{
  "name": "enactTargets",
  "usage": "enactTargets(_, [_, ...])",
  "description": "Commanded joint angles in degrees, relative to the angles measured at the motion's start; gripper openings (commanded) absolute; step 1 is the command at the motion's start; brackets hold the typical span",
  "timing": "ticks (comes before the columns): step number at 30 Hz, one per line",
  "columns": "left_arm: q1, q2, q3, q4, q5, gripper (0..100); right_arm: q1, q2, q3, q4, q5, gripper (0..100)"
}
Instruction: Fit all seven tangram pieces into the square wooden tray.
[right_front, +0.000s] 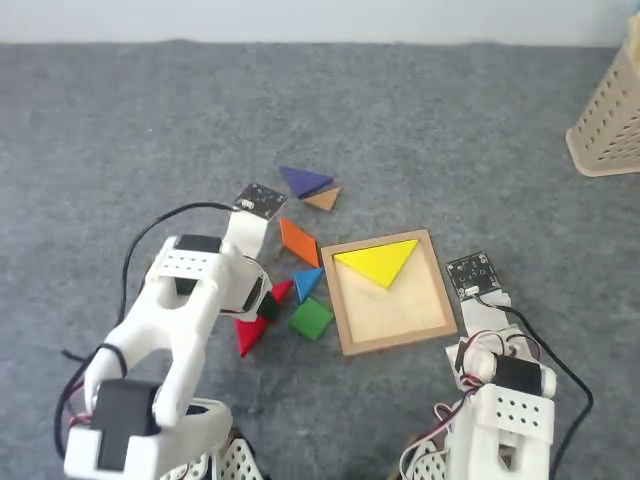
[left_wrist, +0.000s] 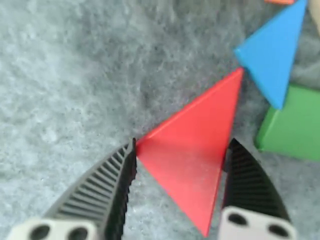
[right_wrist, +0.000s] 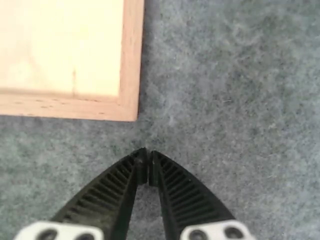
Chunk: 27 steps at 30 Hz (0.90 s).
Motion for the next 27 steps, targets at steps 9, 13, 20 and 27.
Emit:
enactTargets(9, [0.00,-0.35,2.68,-1.05,-2.99,27,-0.40,-1.10,-0.35,-1.01,0.79,1.3])
enactTargets(13, [0.35,2.11,2.24,-0.44,-2.55,27,-0.31,-1.10,-0.35,-1.01,0.79,1.3])
enactTargets(20, [-0.09,11.34,-4.44,2.37,-2.55,27,-0.48,-1.10,-0.35,-1.01,0.79,1.3])
enactTargets(27, [-0.09,7.74,-1.45,1.85,-2.55,25,-0.48,-1.10,-0.35,-1.01,0.79,1.3])
